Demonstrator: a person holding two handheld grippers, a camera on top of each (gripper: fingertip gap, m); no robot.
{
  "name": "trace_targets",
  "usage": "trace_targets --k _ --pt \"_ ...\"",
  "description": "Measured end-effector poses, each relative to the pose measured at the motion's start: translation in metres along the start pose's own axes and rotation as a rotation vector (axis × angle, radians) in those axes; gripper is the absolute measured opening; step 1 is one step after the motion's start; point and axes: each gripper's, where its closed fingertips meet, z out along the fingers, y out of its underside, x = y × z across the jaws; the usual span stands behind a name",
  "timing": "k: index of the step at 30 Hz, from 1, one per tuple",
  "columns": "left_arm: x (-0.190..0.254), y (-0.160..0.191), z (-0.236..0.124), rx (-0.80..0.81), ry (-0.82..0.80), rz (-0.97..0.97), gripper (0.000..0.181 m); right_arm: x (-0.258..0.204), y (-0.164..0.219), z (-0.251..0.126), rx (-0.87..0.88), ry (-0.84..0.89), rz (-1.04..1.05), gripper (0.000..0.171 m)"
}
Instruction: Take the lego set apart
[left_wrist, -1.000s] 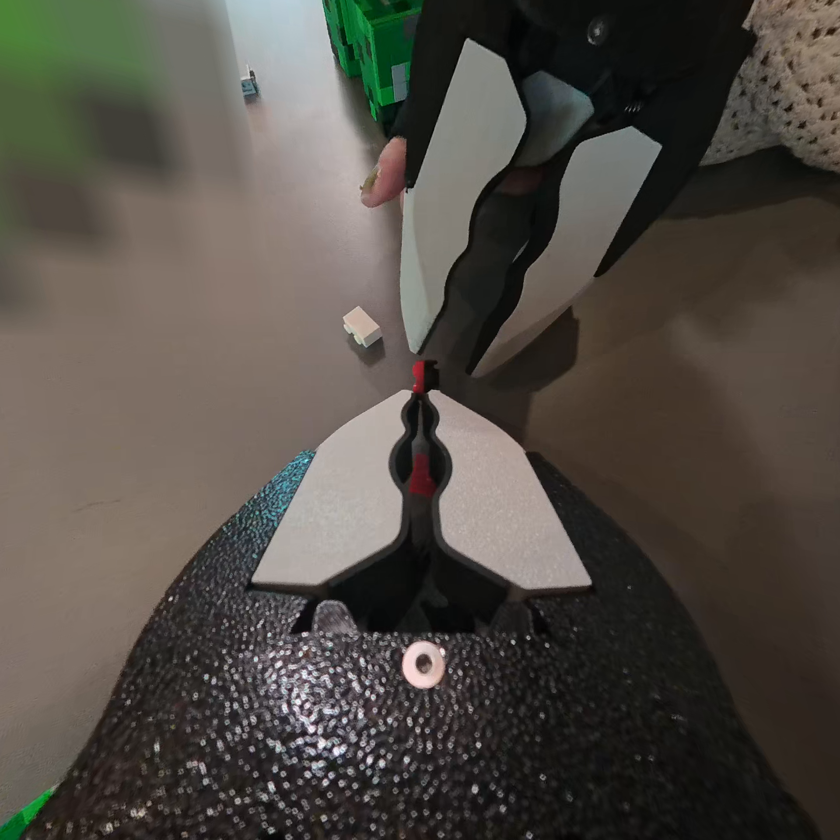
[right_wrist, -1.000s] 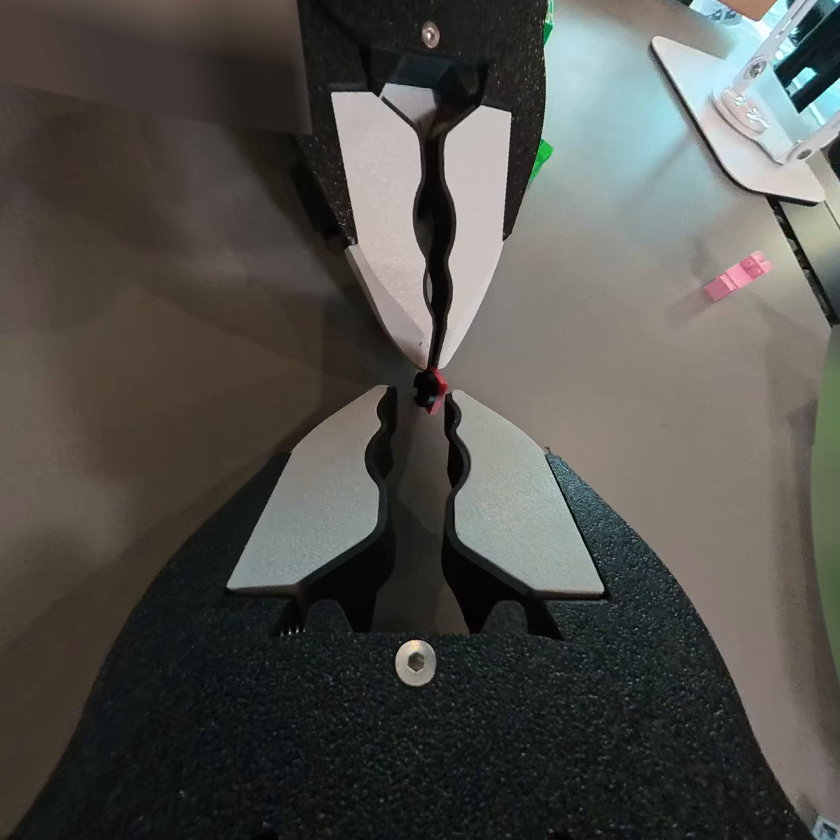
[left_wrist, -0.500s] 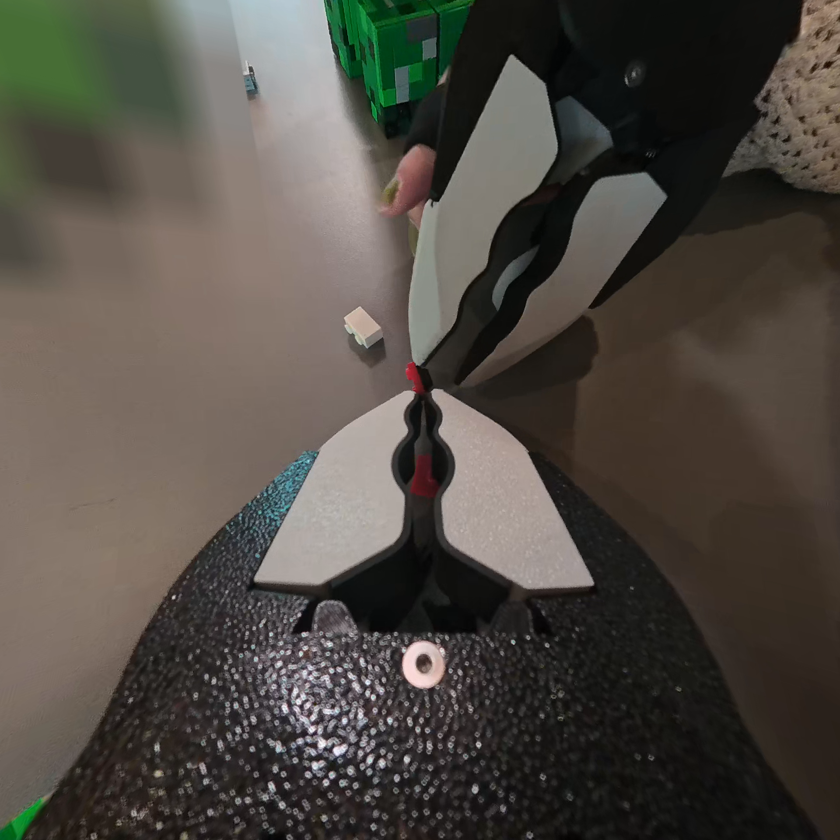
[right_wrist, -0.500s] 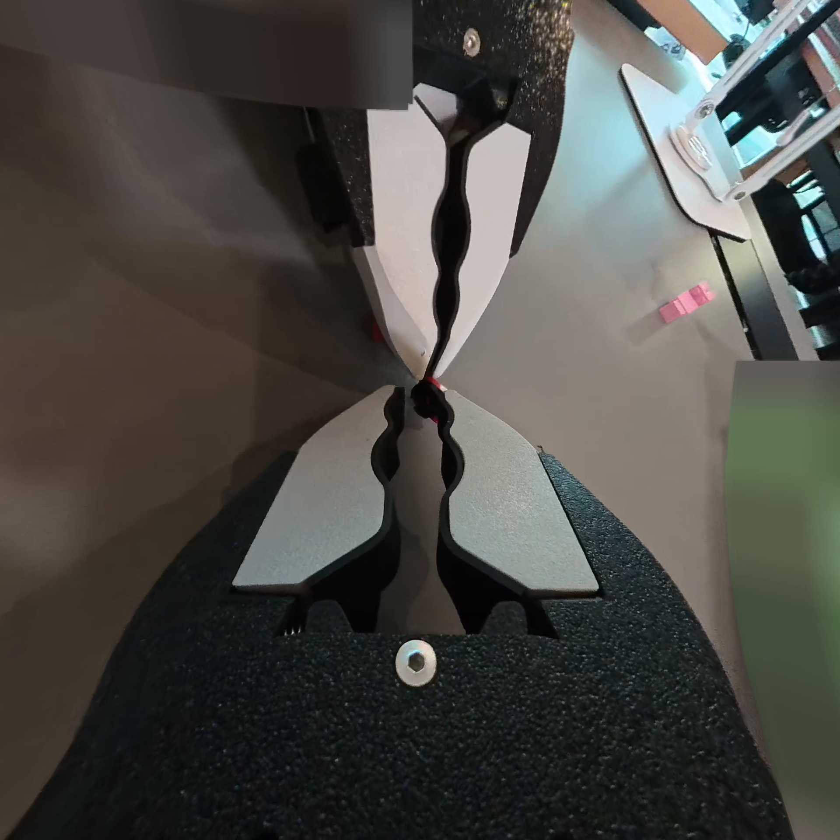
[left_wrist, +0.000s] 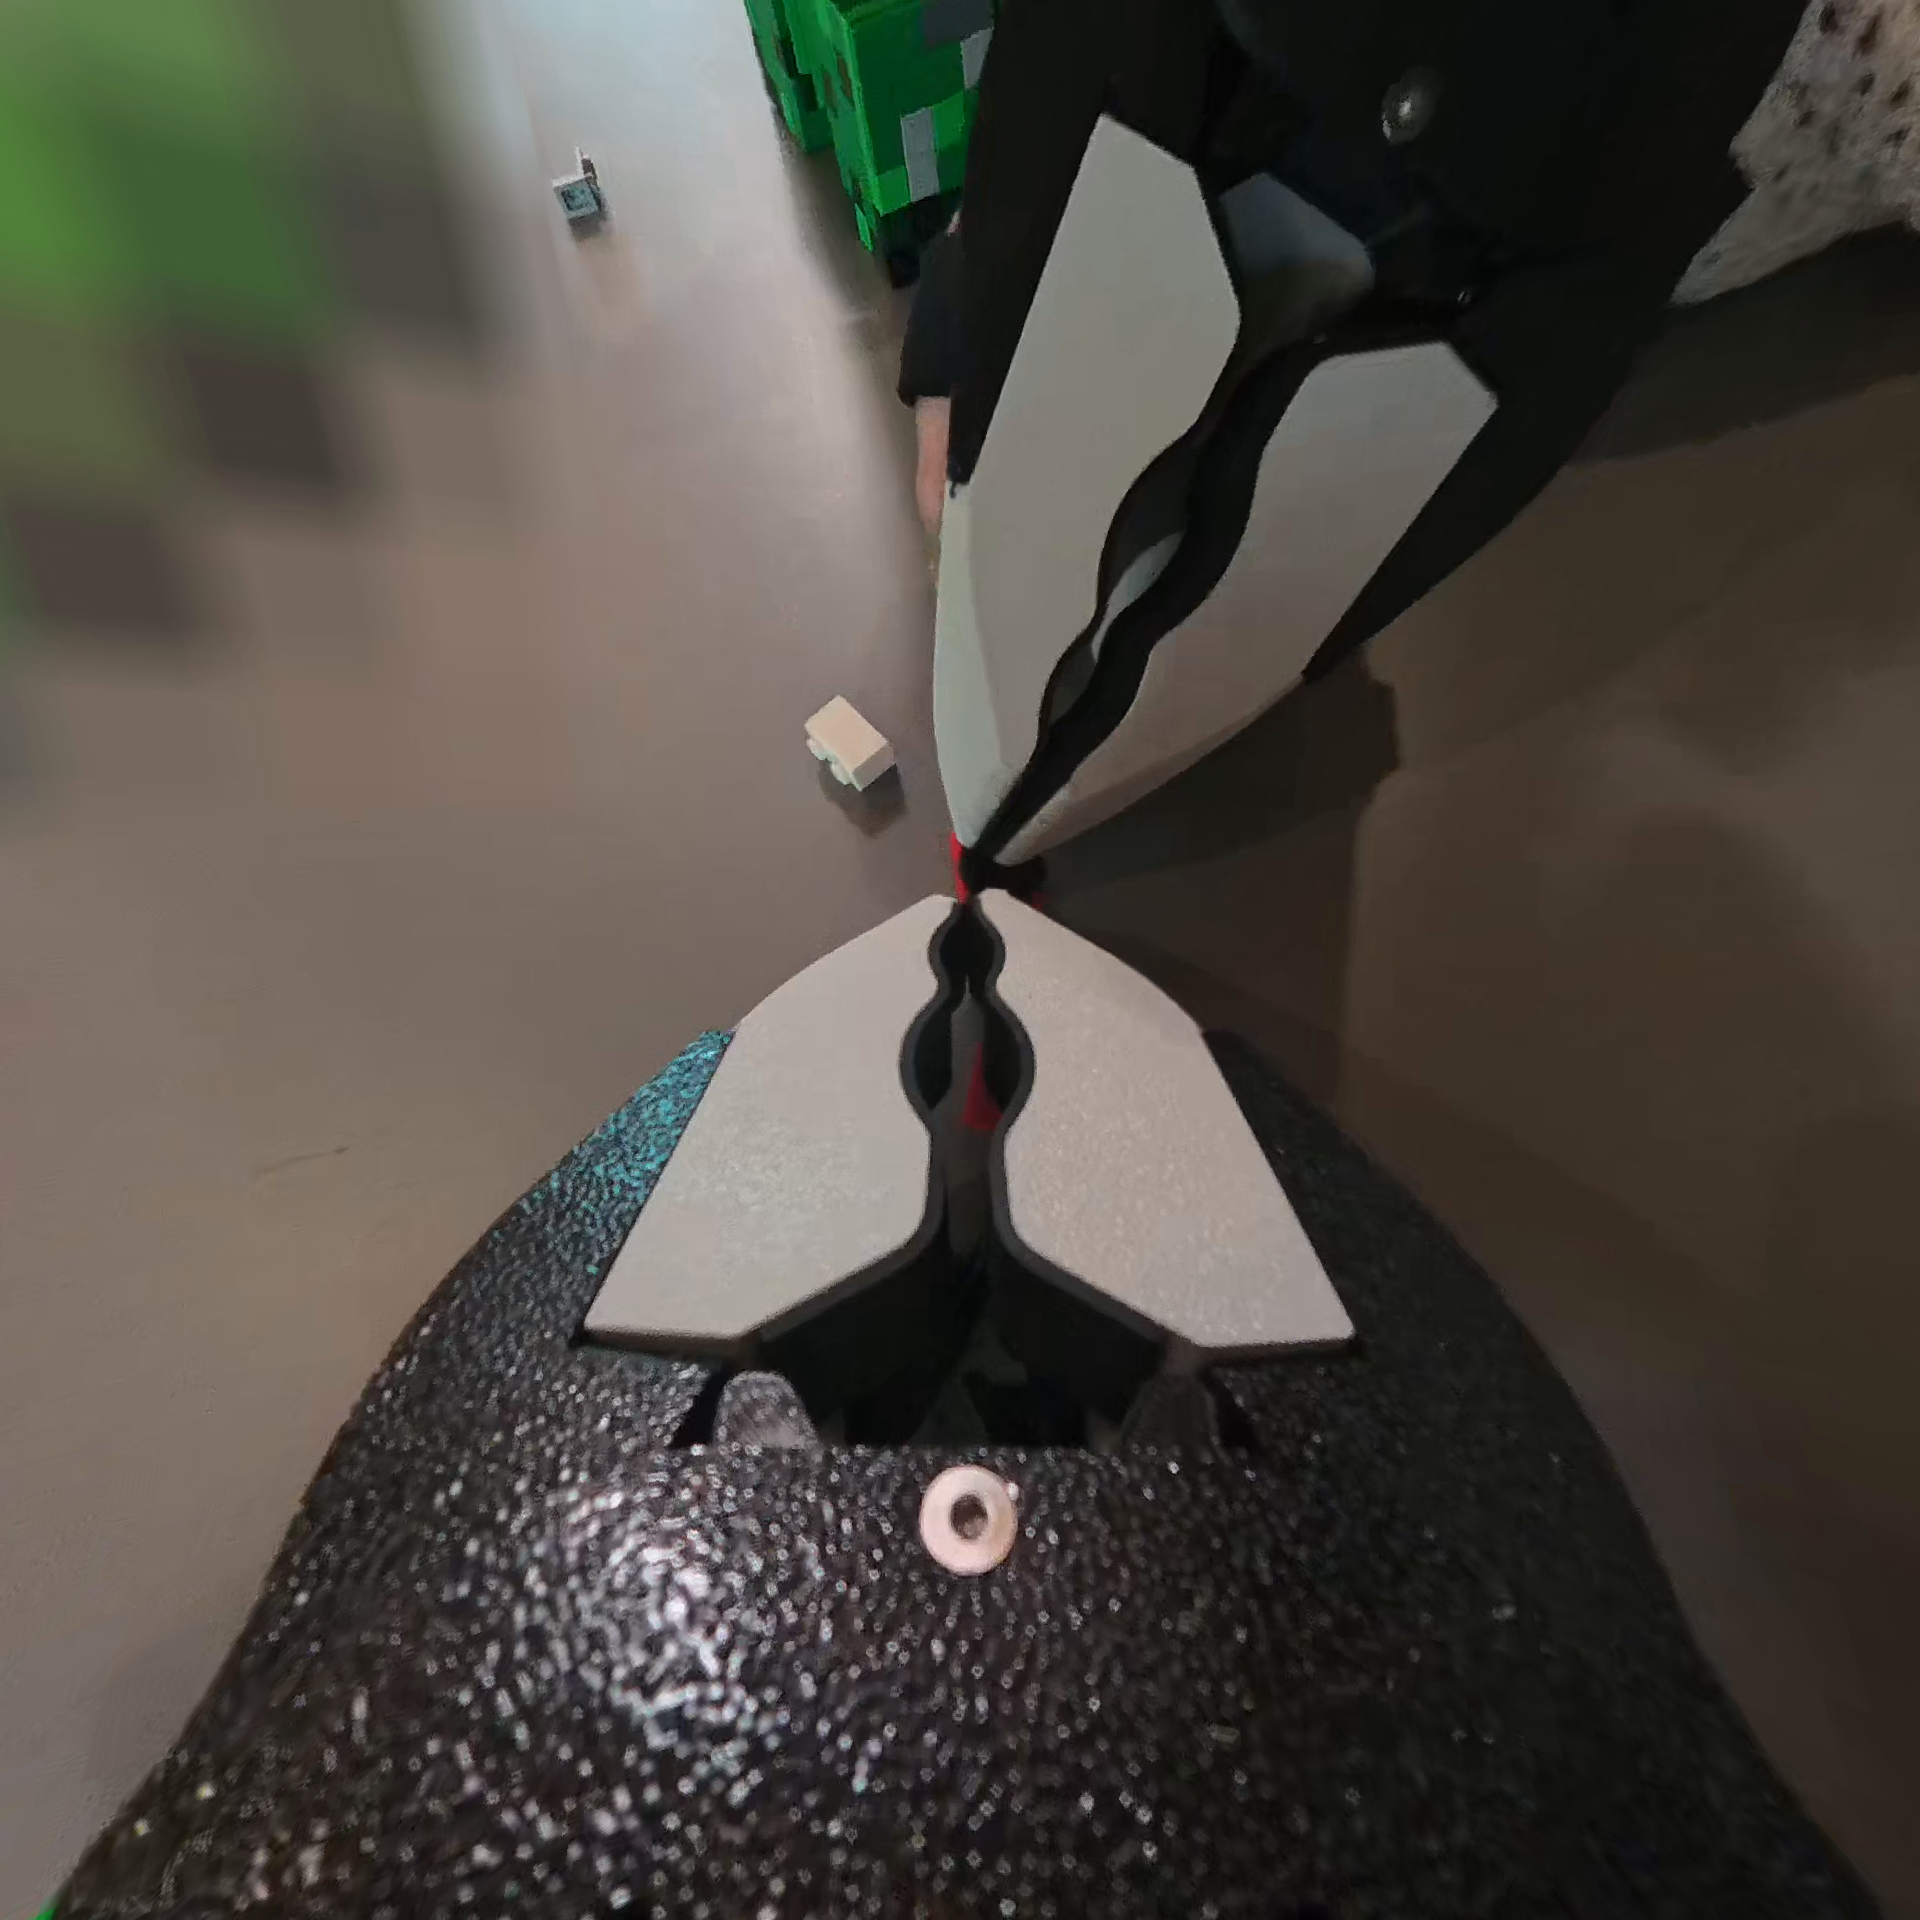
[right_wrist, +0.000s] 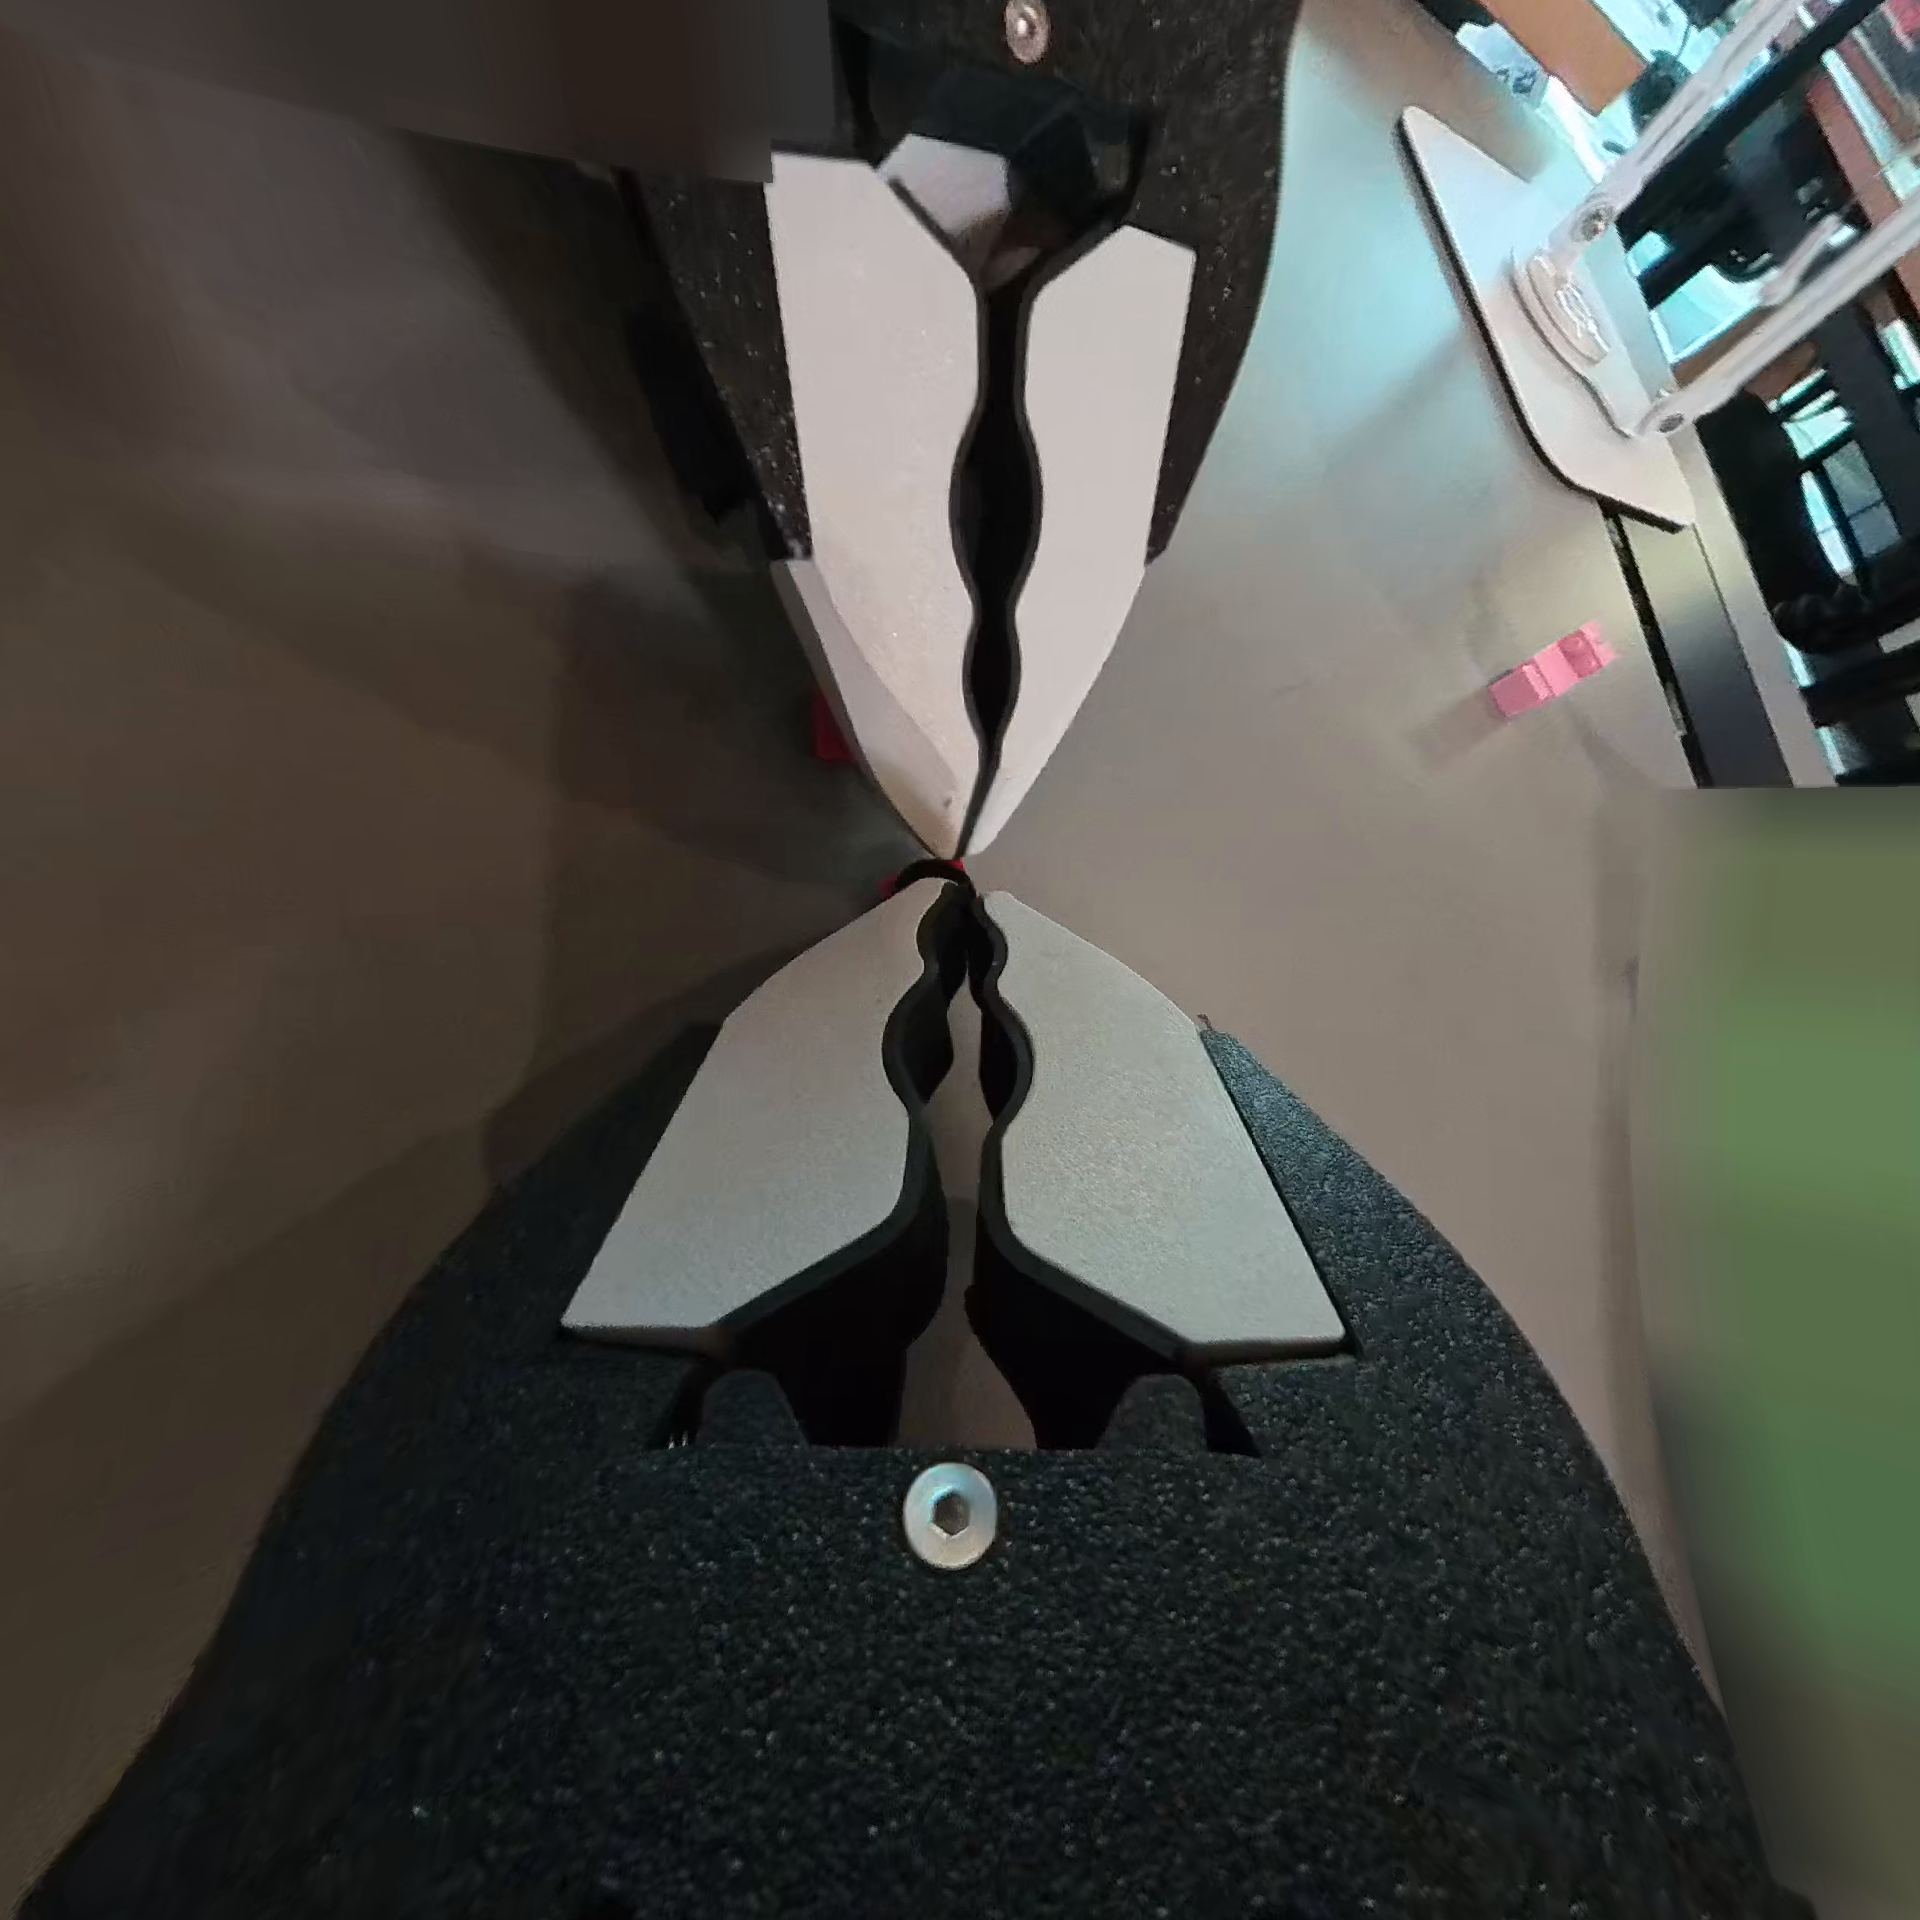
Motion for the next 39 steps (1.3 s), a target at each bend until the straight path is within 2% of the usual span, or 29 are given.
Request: trace_targets --k 3,9,11,15,17,24,34,39 --pt "0.002 0.002 0.002 -0.019 -0.04 0.089 0.0 -0.004 -0.003 0.002 0.0 -0.011 -0.028 0.0" --pt "-0.002 0.0 0.0 0.014 -0.041 0.043 0.0 0.001 -0.003 -0.001 0.023 -0.036 0.082 0.0" --pt "-0.001 0.0 0.0 0.012 -0.052 0.064 0.0 0.006 -0.001 -0.006 0.039 -0.064 0.179 0.014" --pt "0.005 0.0 -0.001 0.021 -0.043 0.122 0.0 -0.002 0.002 -0.014 0.042 -0.222 0.341 0.02" --pt "0.009 0.0 -0.001 0.023 -0.013 0.122 0.0 -0.007 0.005 -0.011 0.006 -0.257 0.357 0.022" --pt "0.013 -0.002 -0.003 0.042 0.085 0.05 0.003 -0.012 0.003 -0.006 -0.016 -0.251 0.34 0.021" --pt "0.017 -0.002 -0.003 0.041 0.098 0.095 0.004 -0.012 0.0 -0.001 -0.041 -0.224 0.393 0.015" --pt "0.012 -0.005 -0.005 0.065 0.087 0.048 0.024 -0.014 -0.002 -0.003 -0.017 -0.26 0.409 0.015"
